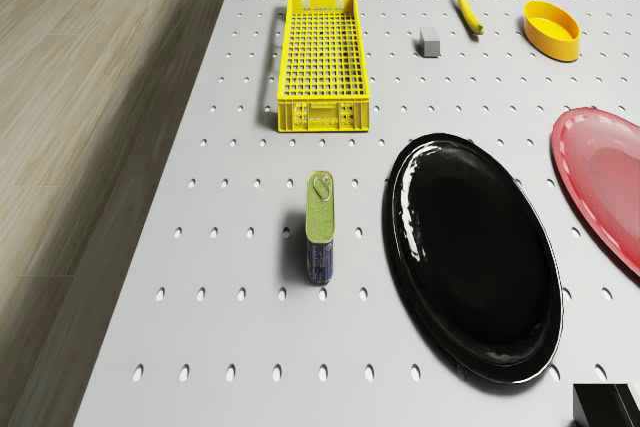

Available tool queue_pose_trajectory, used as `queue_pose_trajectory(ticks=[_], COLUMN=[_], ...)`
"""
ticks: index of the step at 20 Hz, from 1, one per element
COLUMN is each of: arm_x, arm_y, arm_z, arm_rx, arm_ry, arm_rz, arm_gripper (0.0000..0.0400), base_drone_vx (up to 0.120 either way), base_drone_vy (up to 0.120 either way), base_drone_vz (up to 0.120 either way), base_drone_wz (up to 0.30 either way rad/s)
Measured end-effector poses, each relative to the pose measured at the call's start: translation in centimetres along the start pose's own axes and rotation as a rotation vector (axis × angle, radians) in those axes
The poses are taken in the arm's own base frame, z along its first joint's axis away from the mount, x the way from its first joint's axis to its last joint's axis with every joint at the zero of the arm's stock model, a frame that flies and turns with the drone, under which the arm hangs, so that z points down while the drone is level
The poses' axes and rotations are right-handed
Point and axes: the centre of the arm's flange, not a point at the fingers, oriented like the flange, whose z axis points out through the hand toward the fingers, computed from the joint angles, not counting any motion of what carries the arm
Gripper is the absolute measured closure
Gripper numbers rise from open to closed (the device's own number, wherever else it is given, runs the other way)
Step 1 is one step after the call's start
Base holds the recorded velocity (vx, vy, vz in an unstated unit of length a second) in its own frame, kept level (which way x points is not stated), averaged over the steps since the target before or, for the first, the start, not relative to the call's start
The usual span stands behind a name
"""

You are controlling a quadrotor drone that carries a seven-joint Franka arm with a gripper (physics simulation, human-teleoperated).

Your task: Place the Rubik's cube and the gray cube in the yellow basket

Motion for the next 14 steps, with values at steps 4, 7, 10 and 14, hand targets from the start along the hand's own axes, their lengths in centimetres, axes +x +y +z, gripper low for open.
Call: queue_pose_trajectory(ticks=[4,7,10,14], arm_x=[-4.5,-6.4,-7.1,-7.2], arm_y=[-4.4,-6.2,-6.8,-6.8], arm_z=[2.3,5.7,8.7,11.1], arm_rx=[-0.484,-0.8,-1.021,-1.189], arm_ry=[0.482,0.796,1.017,1.188], arm_rz=[-0.015,-0.025,-0.033,-0.042], arm_gripper=[0.0,0.0,0.0,0.0], base_drone_vx=[0.12,0.12,0.12,0.12], base_drone_vy=[0.0,0.0,0.0,0.0], base_drone_vz=[-0.12,-0.12,-0.12,-0.12], base_drone_wz=[0.0,0.0,0.0,0.0])
